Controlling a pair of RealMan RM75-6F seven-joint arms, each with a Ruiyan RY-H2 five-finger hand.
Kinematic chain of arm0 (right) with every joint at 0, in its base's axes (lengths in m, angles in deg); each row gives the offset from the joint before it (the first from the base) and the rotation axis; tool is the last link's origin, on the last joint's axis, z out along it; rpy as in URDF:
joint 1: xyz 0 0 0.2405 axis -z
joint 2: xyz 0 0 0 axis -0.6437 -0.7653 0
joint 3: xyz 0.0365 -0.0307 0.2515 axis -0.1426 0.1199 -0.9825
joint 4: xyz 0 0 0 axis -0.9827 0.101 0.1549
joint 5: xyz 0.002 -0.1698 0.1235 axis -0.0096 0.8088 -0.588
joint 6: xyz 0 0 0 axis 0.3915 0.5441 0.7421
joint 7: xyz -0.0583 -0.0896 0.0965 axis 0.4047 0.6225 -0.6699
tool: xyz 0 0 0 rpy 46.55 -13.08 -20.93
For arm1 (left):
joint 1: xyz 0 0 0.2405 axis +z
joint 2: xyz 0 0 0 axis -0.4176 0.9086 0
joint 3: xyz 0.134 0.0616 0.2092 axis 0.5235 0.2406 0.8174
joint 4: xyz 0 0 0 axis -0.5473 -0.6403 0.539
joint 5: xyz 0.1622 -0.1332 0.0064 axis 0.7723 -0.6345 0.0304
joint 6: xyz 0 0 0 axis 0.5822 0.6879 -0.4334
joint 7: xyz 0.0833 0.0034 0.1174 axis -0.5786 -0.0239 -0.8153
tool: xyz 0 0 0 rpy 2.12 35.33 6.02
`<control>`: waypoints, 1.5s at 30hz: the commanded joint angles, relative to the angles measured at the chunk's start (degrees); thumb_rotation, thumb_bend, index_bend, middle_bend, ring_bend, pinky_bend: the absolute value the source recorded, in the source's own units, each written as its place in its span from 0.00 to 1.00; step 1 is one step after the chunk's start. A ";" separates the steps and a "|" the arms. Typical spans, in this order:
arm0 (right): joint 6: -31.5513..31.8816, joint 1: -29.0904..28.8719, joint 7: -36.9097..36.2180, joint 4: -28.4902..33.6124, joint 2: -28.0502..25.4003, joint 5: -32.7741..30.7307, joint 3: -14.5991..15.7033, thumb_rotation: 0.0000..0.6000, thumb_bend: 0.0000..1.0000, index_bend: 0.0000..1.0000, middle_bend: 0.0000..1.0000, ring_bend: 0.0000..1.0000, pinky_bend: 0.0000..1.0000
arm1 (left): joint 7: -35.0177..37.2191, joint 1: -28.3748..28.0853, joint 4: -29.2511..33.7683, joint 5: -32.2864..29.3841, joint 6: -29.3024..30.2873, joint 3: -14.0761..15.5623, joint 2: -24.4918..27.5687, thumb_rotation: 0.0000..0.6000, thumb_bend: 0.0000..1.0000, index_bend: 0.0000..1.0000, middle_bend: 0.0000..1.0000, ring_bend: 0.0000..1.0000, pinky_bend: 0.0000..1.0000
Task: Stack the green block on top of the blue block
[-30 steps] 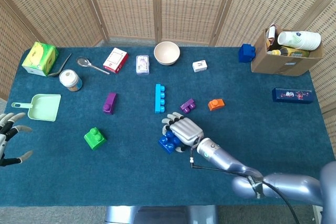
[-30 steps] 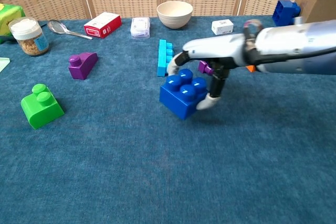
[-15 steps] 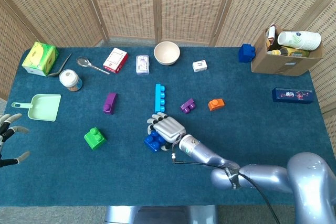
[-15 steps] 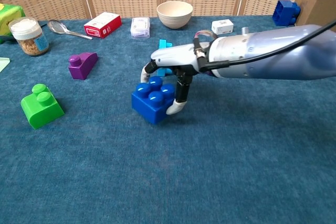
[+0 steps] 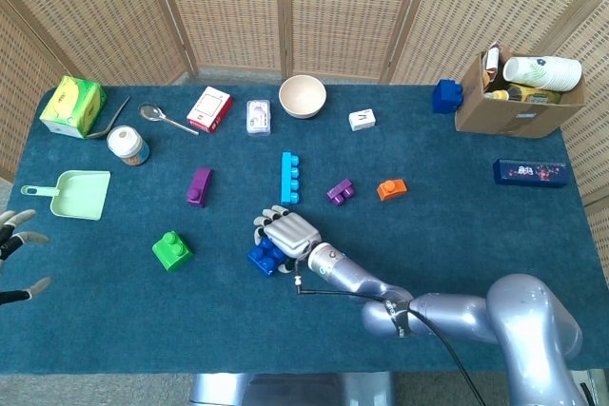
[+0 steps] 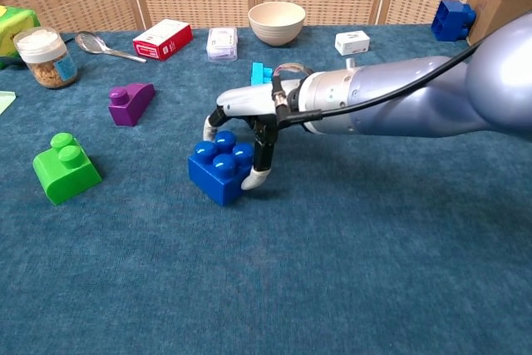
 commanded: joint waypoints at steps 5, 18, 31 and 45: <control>0.63 -0.65 0.21 -0.69 0.51 0.01 0.74 0.99 0.23 0.23 0.14 0.00 0.00 | 0.36 0.10 -0.48 0.25 0.24 -0.02 -0.18 1.00 0.26 0.34 0.12 0.06 0.00; 4.08 0.10 1.52 5.80 -5.22 -1.27 1.68 0.94 0.23 0.15 0.13 0.00 0.00 | 0.01 -0.63 0.05 1.82 0.32 -0.08 0.35 1.00 0.26 0.34 0.12 0.05 0.00; 15.96 9.49 0.13 25.58 -24.68 0.98 3.50 0.94 0.24 0.16 0.13 0.00 0.00 | -0.44 -4.03 1.61 4.84 -3.86 0.70 0.25 1.00 0.26 0.31 0.10 0.03 0.00; 28.93 23.57 -3.90 33.82 -38.60 11.05 7.20 0.95 0.24 0.16 0.13 0.00 0.00 | -7.57 -10.57 0.68 6.29 -10.81 -0.25 -2.67 1.00 0.26 0.24 0.07 0.00 0.00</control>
